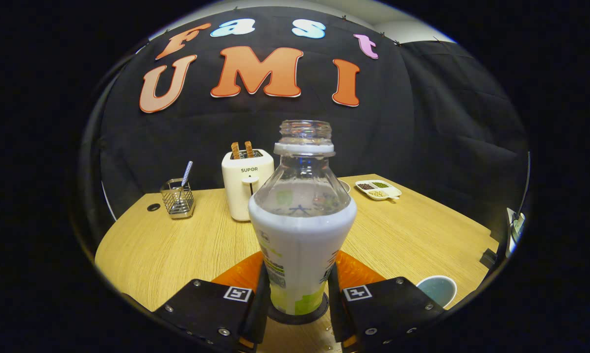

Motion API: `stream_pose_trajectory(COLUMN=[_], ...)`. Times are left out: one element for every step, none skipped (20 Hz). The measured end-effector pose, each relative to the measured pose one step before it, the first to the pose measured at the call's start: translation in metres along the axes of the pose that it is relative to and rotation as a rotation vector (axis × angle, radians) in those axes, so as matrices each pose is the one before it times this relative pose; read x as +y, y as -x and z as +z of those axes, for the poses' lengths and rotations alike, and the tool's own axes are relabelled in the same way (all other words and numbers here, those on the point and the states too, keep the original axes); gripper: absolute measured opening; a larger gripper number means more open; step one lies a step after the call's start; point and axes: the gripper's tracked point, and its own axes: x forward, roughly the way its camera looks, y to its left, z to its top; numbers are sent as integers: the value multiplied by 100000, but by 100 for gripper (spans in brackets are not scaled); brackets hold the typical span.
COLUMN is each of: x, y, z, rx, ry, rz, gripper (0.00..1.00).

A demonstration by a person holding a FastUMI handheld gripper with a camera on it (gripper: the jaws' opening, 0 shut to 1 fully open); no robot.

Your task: Take the bottle from table, then pour the juice into the cup, finally place the bottle on the coaster

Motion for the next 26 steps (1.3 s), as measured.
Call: stream_pose_trajectory(x=[188, 41, -184, 116, 336, -32, -47, -83, 59, 132, 110, -10, -32, -33, -17, 44, -51, 64, 260, 403, -6, 60, 115, 147, 166, 278], y=[-27, -51, -119, -90, -85, -59, -16, 7, 60, 21, 21, -49, 86, -50, -52, 120, 145, 96, 181, 305, 224, 449, 322, 744, 830, 953], z=[-604, -386, -174, -112, -276, 29, 0, -201, 77, -48, 128, -108, -91, -39, 51, -170, -92, -166, -1, 124, 250, 243, 135, 336, 519, 741], rx=[1594, 928, -2, 132, -30, -540, -421, 479, -431, -165, -751, -176, -40, -440, -575, -184, -480, -444, -243, -936, -736, -565, -253, -570, -913, -1352], ry=[1884, 1516, 1091, 151, -59, -21, 1, -624, -956, -1230, -1159, -788, -663, -441, -225, -21, 485, 942, 918, 617, 387, -501, -1076, -1341, -1548, -1406], rz=[613, -711, -898, -70, 632, -153, -361, -211, 229, 586, 356, -68, -175, -218, -197, -98, -440, -237, 974, 952, 194, 43, 504, 831, 1007, 1154], gripper=[53, 53, 55, 55, 55, 55, 55, 57, 58, 60, 61, 63, 64, 66, 66, 71, 76, 83, 87, 93, 96, 97, 97, 97, 97, 97])
